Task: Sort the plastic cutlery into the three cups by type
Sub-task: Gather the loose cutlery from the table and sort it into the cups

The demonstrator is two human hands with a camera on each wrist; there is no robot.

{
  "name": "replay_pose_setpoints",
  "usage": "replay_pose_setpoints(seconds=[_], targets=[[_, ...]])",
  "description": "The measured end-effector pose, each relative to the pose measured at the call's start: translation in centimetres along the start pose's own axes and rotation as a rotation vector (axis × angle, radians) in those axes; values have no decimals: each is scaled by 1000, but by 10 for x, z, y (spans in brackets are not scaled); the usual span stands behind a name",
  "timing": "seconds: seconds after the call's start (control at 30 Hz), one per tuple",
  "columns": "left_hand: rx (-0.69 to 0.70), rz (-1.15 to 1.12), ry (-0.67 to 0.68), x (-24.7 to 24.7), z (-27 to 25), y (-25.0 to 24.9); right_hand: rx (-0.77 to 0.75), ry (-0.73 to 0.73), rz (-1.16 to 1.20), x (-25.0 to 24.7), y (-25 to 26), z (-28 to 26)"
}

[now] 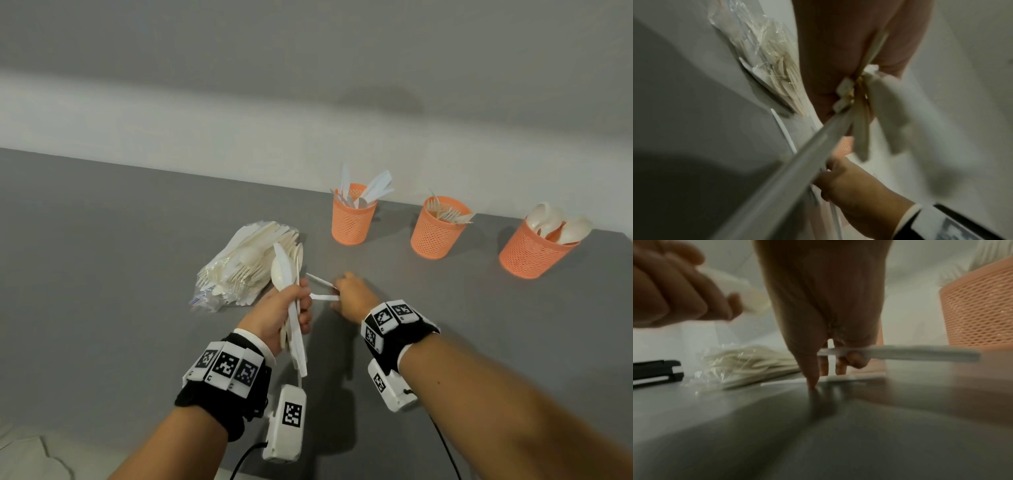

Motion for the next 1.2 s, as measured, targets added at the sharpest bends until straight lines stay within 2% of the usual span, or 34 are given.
replay_pose_setpoints(seconds=[0.17,0.47,0.53,0.67,0.8,0.9,1.07,1.2], targets=[[8,101,21,5,-2,5,49,74,-109,3,-7,-5],[-4,79,85,34,15,12,114,216,76,2,-52,-39],[-1,49,102,43,22,12,88,183,186,-10,-59,-51],[51,-19,110,57,38,8,-1,35,570,-40,-61,-71],[104,-49,92,72,51,3,-194,-128,704,-72,-40,-93],[158,-121,142,85,58,-2,-299,-245,781,-79,-30,-103],[147,-176,199,101,60,-1,-233,-270,780,-84,-34,-103],[145,-169,207,107,61,-1,-205,-187,843,-83,-39,-100]])
Point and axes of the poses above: each hand's wrist, its own z-axis towards the middle knuckle, its own x-axis out of the palm, y = z × x, the point moved 6 cm from there along z, towards the middle knuckle, and after that the axes turned 12 degrees about y, right-handed, at the moved point
